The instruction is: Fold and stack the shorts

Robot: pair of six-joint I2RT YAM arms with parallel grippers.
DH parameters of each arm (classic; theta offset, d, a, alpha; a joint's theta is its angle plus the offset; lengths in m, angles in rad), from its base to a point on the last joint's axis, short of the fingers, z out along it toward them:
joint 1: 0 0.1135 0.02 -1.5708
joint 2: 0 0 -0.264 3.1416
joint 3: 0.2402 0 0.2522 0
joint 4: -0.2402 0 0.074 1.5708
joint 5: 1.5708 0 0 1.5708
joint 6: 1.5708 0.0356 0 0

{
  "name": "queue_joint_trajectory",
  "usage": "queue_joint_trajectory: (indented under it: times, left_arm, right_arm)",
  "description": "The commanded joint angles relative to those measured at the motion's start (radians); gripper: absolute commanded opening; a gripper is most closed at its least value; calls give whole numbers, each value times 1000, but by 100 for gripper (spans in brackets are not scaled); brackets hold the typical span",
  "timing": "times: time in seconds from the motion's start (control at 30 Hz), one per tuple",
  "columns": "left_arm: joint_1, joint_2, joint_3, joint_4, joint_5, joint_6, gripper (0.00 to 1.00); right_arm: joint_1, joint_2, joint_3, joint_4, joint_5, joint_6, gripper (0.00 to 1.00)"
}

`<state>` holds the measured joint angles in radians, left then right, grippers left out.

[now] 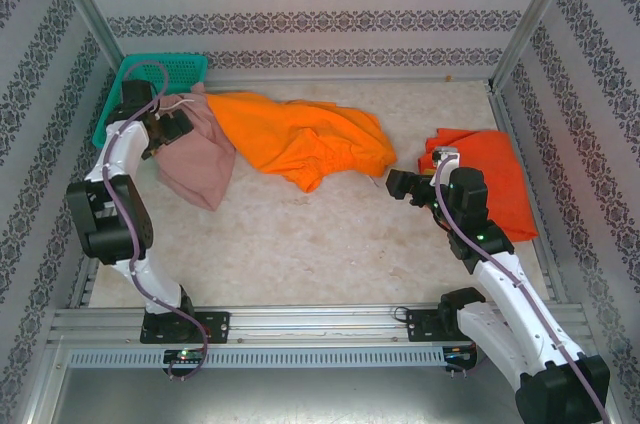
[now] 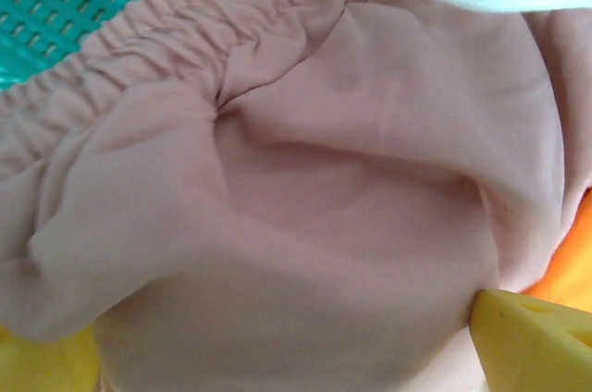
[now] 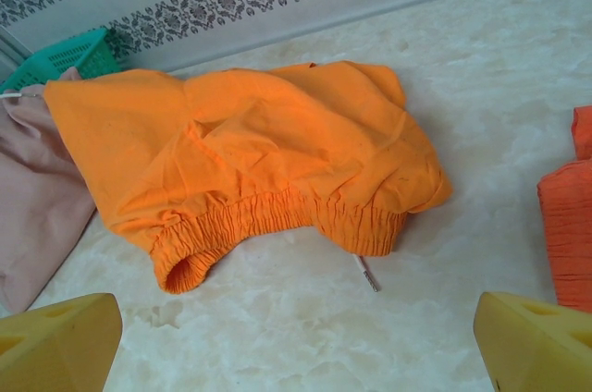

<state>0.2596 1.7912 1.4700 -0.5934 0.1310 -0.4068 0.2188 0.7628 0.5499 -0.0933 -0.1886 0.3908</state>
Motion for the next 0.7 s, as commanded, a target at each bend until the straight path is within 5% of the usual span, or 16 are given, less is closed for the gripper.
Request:
queue_joint_trajectory:
  times: [0.0, 0.3, 0.5, 0.67]
  left_arm:
    - [12, 41, 72, -43, 52, -16, 82]
    - [26, 23, 144, -48, 159, -57, 1]
    - [33, -46, 304, 15, 219, -163, 0]
    - [36, -42, 544, 128, 158, -287, 0]
  right_arm:
    - [8, -15, -9, -5, 6, 6, 97]
    - [7, -22, -15, -9, 17, 5, 97]
    - [2, -14, 0, -6, 21, -1, 97]
    - [2, 21, 17, 21, 18, 4, 97]
